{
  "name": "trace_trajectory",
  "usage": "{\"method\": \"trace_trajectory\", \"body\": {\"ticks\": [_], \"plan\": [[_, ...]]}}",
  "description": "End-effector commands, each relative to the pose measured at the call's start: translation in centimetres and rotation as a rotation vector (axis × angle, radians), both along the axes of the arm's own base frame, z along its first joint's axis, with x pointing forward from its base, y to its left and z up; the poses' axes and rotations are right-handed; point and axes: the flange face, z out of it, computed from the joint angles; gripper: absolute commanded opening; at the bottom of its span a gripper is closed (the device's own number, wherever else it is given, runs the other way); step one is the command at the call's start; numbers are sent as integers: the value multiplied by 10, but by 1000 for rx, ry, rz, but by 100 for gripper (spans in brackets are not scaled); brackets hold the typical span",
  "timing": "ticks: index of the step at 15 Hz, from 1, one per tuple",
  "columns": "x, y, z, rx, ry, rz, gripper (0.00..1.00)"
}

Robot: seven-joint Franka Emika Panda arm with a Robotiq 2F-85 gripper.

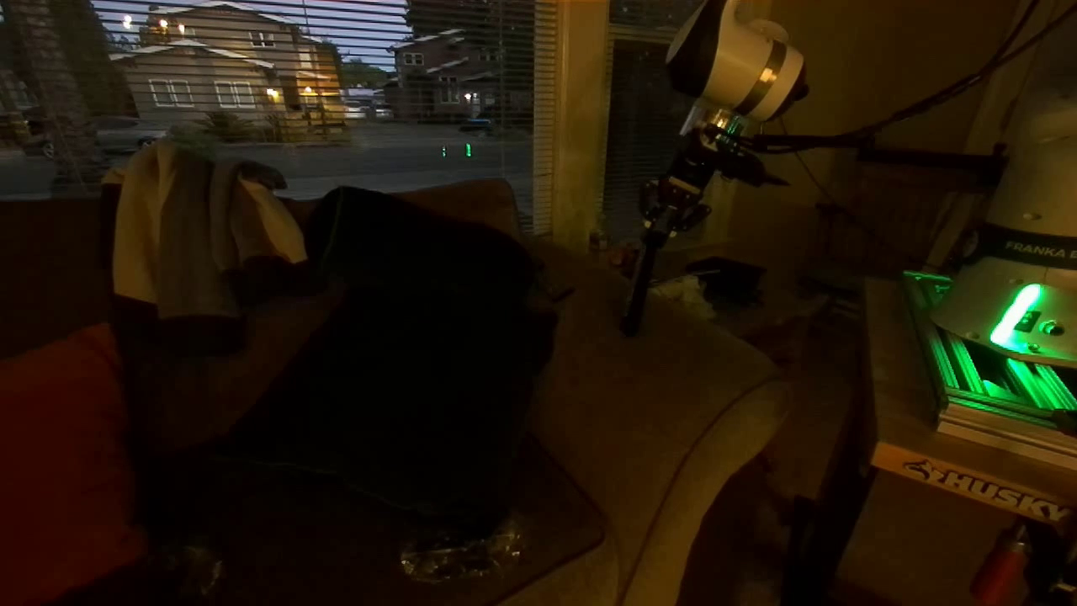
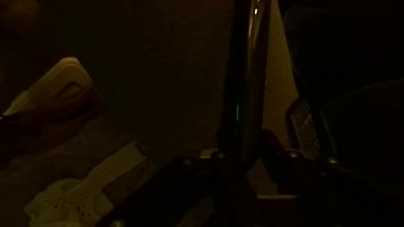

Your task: Put the remote on the sofa arm

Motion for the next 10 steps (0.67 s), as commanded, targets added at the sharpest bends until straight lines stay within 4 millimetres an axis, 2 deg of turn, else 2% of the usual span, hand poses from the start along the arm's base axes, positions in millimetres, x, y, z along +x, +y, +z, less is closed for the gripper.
{"method": "trace_trajectory", "body": {"ticks": [1, 5, 7, 10], "plan": [[9, 8, -10, -108, -44, -20, 7], [27, 20, -14, -191, -85, -26, 7], [35, 26, -24, -212, -90, -30, 7], [44, 32, -49, -208, -66, -12, 7]]}}
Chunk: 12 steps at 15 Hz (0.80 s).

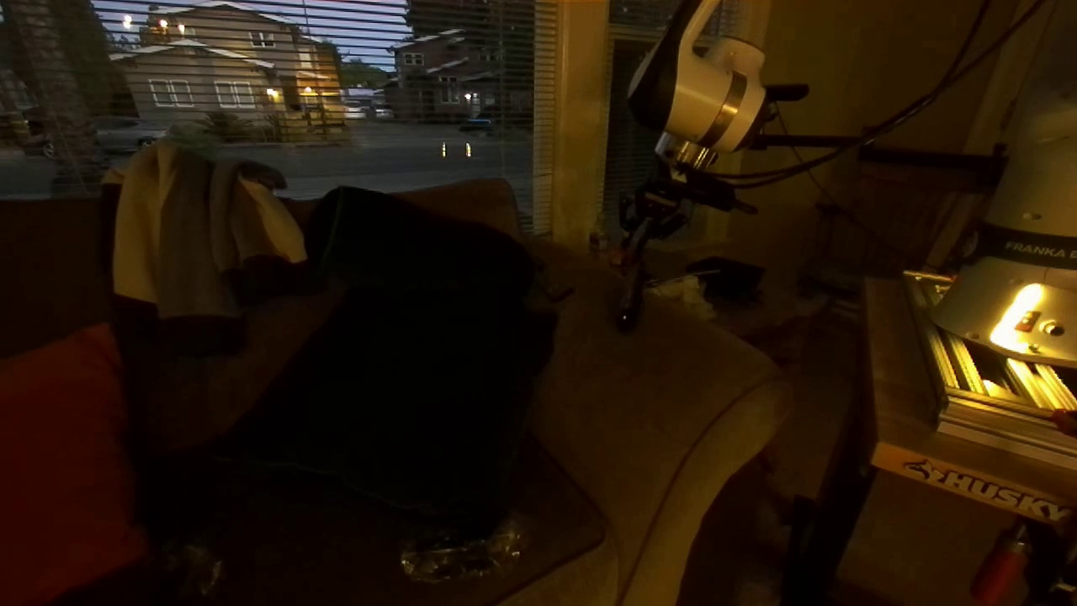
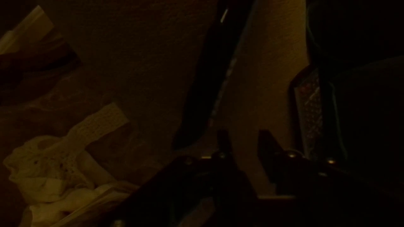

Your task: Put the remote on the sofa arm

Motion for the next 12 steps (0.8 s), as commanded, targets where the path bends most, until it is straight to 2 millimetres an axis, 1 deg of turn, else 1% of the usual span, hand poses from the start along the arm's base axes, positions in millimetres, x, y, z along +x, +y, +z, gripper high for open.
{"method": "trace_trajectory", "body": {"ticks": [1, 6, 9, 12], "plan": [[16, 6, -33, -7, 23, 4, 7], [22, 10, -61, -3, 51, 19, 7], [24, 11, -69, -10, 52, 28, 7], [26, 12, -70, -22, 42, 41, 7]]}}
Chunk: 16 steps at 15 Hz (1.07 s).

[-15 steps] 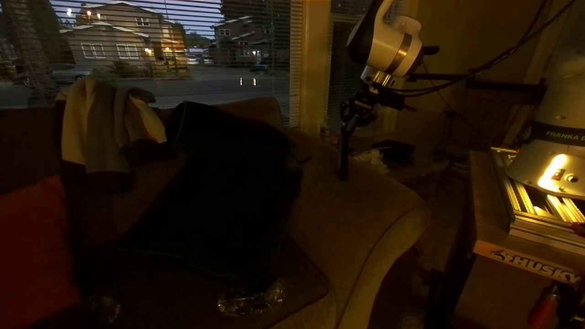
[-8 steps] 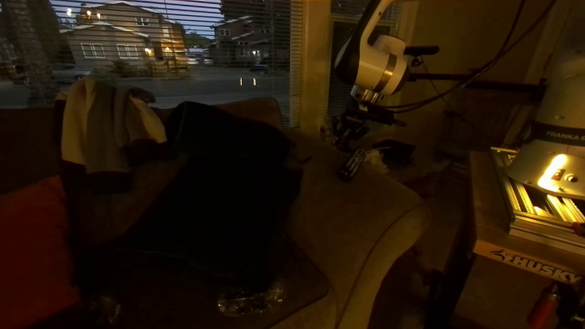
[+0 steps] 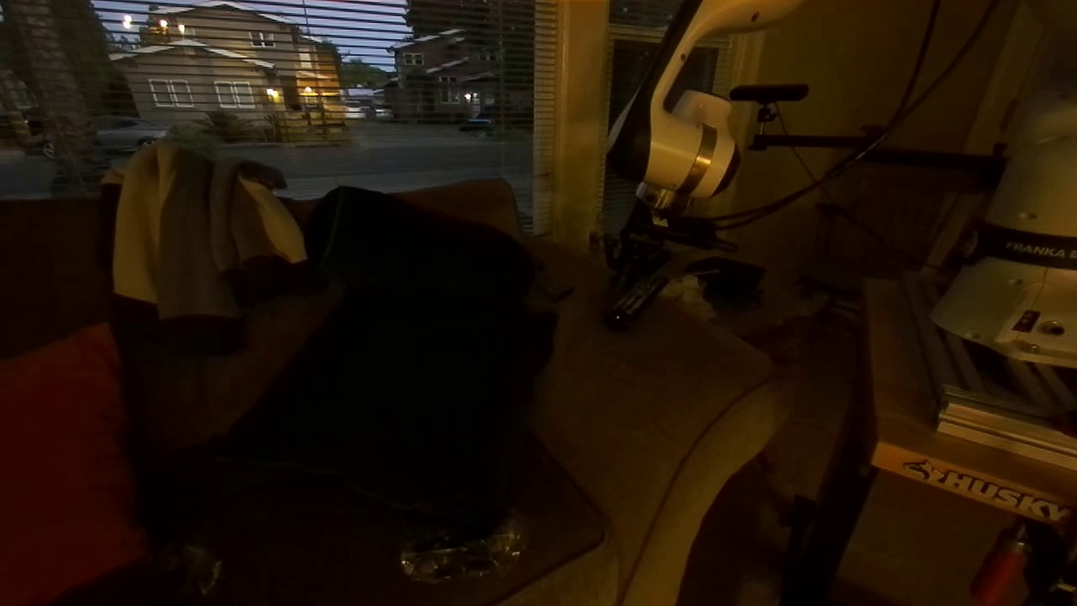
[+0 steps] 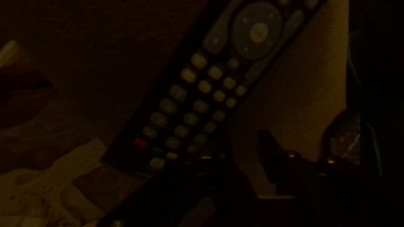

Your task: Put the remote on the sofa arm

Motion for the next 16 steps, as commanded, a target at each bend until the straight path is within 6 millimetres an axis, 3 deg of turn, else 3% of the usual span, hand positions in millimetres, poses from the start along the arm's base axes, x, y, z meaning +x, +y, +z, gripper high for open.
{"method": "trace_trajectory", "body": {"ticks": [1, 3, 4, 6, 8, 11, 16], "plan": [[7, 3, -2, -19, -28, 12, 7], [6, 3, 6, -12, -31, 20, 7], [0, 2, 6, 0, -10, 28, 55], [-11, 1, 16, 26, 20, 39, 62], [-27, -3, 19, 56, 64, 67, 77], [-43, -7, 40, 30, 62, 87, 97], [-62, -6, 62, -7, 53, 130, 100]]}}
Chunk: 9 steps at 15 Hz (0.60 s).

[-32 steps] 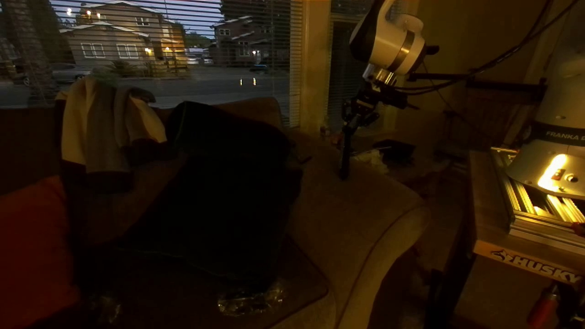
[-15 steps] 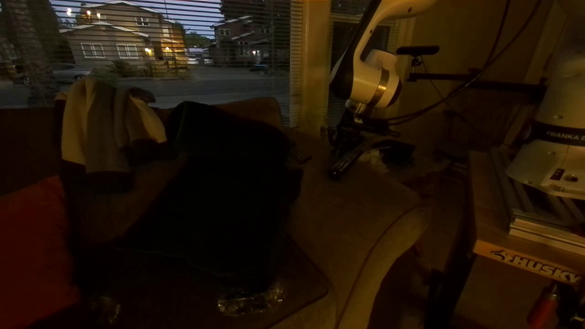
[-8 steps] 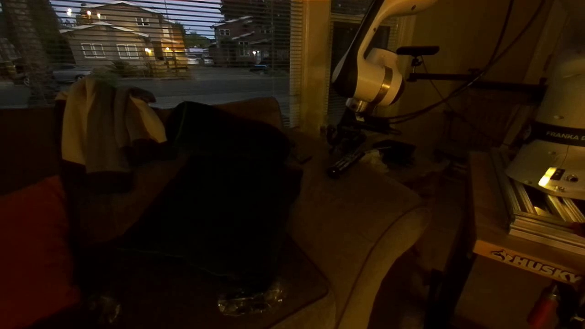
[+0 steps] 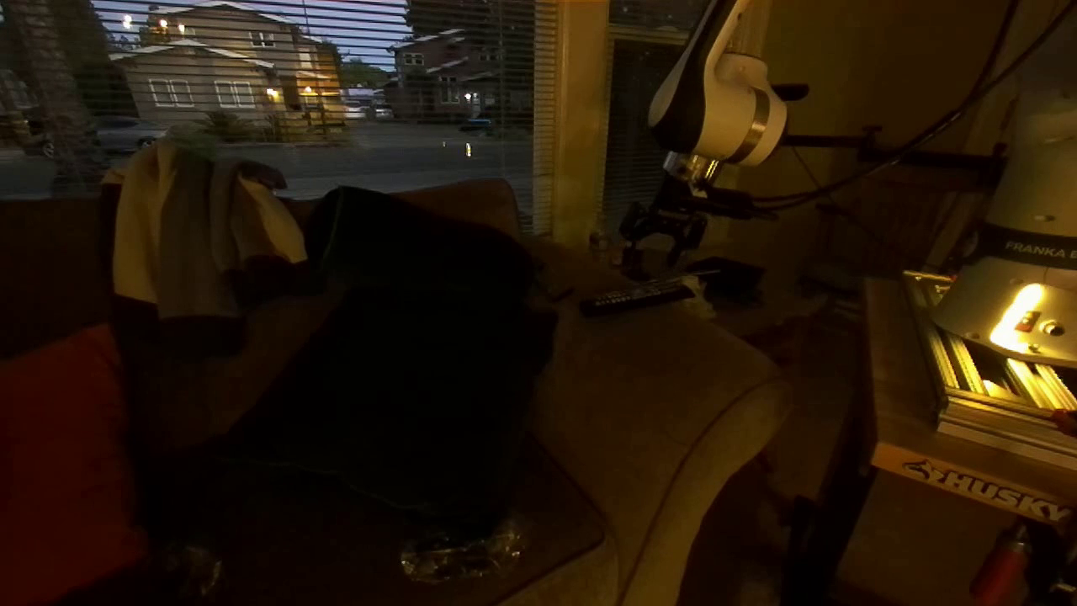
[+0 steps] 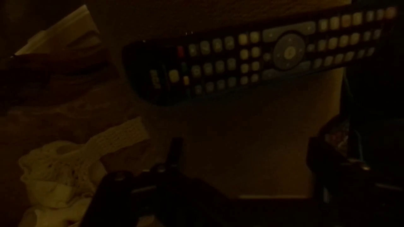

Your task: Put the remote on the sofa arm

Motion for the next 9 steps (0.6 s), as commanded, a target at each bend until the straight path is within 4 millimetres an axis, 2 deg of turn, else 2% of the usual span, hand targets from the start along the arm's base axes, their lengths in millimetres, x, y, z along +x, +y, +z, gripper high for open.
{"method": "trace_trajectory", "body": {"ticks": [1, 5, 9], "plan": [[-26, 6, 16, 26, 32, 48, 100], [-46, 26, 24, 94, 107, 136, 100], [-45, 45, 40, 113, 156, 219, 100]]}}
